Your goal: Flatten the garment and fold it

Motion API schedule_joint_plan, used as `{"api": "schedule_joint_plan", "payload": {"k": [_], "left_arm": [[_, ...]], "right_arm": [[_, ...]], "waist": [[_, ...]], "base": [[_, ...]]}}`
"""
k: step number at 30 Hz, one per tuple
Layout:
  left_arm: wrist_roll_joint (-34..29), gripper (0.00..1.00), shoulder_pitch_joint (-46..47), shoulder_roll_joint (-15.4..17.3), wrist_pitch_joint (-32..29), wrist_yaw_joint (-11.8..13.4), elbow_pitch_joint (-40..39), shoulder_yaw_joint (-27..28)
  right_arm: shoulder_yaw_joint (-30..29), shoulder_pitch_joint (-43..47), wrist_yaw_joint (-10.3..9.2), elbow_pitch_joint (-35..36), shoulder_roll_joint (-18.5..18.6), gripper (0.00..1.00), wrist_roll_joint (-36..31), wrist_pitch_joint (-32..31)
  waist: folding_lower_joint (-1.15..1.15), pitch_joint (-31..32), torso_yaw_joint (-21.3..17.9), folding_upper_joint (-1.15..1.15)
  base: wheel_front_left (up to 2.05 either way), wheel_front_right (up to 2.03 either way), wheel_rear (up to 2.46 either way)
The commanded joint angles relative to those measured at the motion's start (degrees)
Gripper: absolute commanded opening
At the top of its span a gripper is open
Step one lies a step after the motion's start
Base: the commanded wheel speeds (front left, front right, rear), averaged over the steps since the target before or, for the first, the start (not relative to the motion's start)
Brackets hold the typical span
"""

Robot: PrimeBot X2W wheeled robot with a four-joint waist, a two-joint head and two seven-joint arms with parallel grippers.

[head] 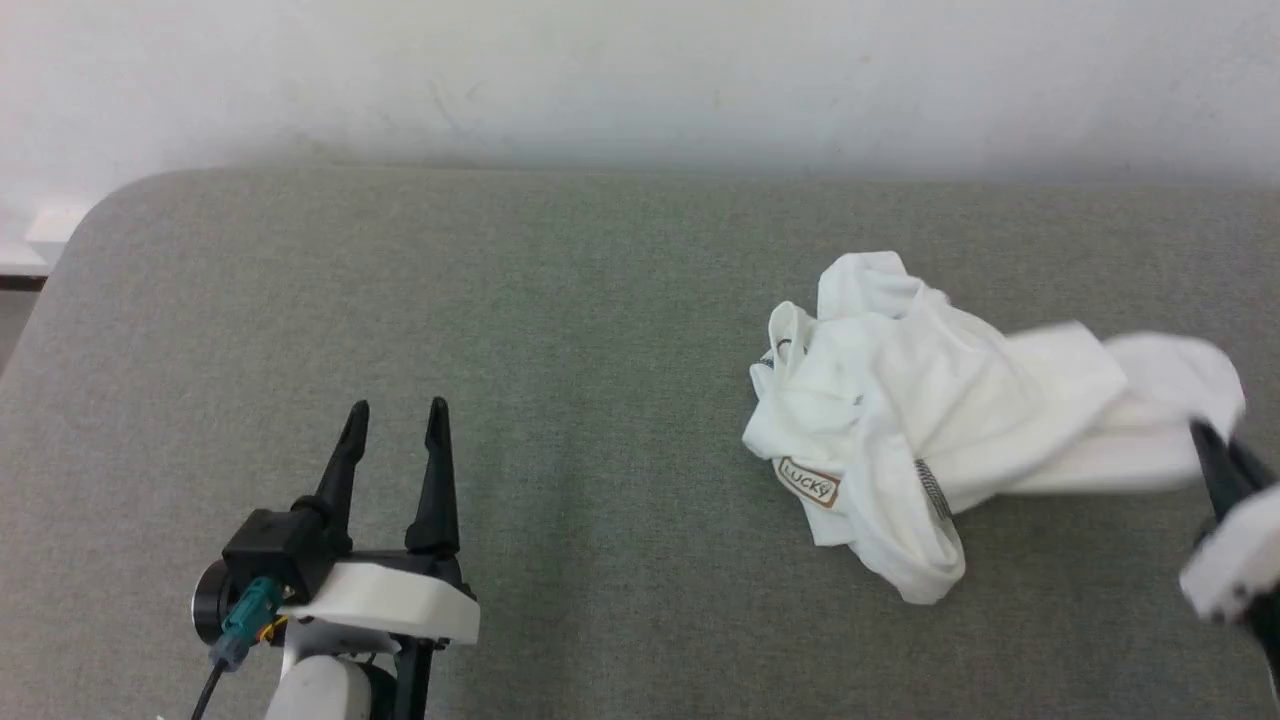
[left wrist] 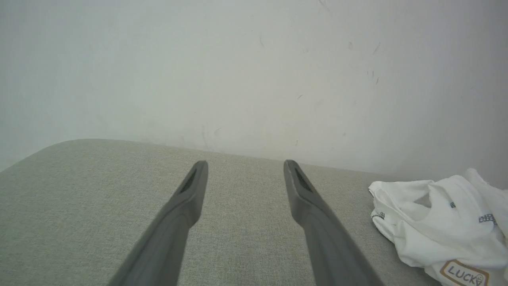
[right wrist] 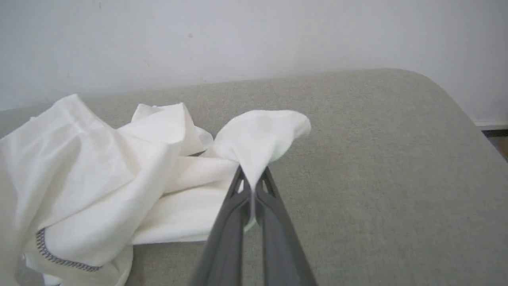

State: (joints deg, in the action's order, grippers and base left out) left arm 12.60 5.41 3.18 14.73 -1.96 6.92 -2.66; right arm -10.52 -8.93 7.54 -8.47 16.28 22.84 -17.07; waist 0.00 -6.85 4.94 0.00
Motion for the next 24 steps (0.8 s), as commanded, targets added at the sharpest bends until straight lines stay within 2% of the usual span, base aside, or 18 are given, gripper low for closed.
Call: {"api": "schedule_joint_plan", "payload": {"k": [1,4,8,9,10,11,14,19,22,24], "left_arm": [[-0.62,1.00,-0.83,-0.16,0.27,-0.33,0.03,0.35],[-0.76,1.00,-1.17,-0.17,0.27,-0.46,0.16,0.64],[-0.97,1.00,-1.56,-0.19,0.27,-0.53,0.46,1.07],[-1.03,1.00,-1.66,-0.19,0.27,-0.52,0.61,1.16],[-1.08,1.00,-1.73,-0.20,0.27,-0.53,0.72,1.21],[-1.13,1.00,-1.80,-0.20,0.27,-0.54,0.90,1.25],[-1.21,1.00,-1.82,-0.21,0.27,-0.59,1.15,1.31],[-1.31,1.00,-1.77,-0.23,0.27,-0.85,2.05,1.11],[-1.31,1.00,-1.87,-0.23,0.27,-0.95,2.50,1.11],[-1.31,1.00,-1.99,-0.24,0.27,-0.97,2.74,1.13]], "right_arm": [[-3.95,5.43,-0.05,3.66,-3.78,0.00,-1.54,-1.57],[-10.18,13.97,-0.05,9.14,-9.82,0.00,-3.65,-5.85],[-13.68,21.41,-0.05,11.67,-12.89,0.00,-4.40,-12.44],[-13.87,22.11,-0.05,12.08,-13.10,0.23,-4.16,-13.15],[-13.92,22.50,-0.05,12.68,-13.22,0.77,-4.11,-13.25],[-14.02,22.37,-0.05,13.55,-13.29,1.00,-4.06,-12.46],[-14.21,21.22,-0.05,15.17,-13.35,1.00,-4.11,-9.59],[-13.47,17.15,-0.05,18.10,-13.38,1.00,-4.75,0.40],[-11.26,15.56,-0.05,18.76,-13.38,1.00,-5.62,5.71],[-8.75,15.35,-0.05,17.84,-13.39,1.00,-5.80,6.95]], "waist": [[0.00,0.75,-0.73,0.00],[0.00,0.91,-0.92,0.00],[0.00,0.80,-1.31,0.00],[0.00,0.85,-1.48,0.00],[0.00,0.85,-1.59,0.00],[0.00,0.80,-1.72,0.00],[0.00,0.80,-1.90,0.00],[0.00,1.14,-1.95,0.00],[0.00,1.58,-1.88,0.00],[0.00,1.90,-1.86,0.00]], "base": [[0.00,0.00,0.00],[0.00,0.00,0.00],[0.00,0.00,0.00],[0.00,0.00,0.00],[0.00,0.00,0.00],[0.00,0.00,0.00],[0.00,0.00,0.00],[0.00,0.00,0.00],[0.00,0.00,0.00],[0.00,0.00,0.00]]}}
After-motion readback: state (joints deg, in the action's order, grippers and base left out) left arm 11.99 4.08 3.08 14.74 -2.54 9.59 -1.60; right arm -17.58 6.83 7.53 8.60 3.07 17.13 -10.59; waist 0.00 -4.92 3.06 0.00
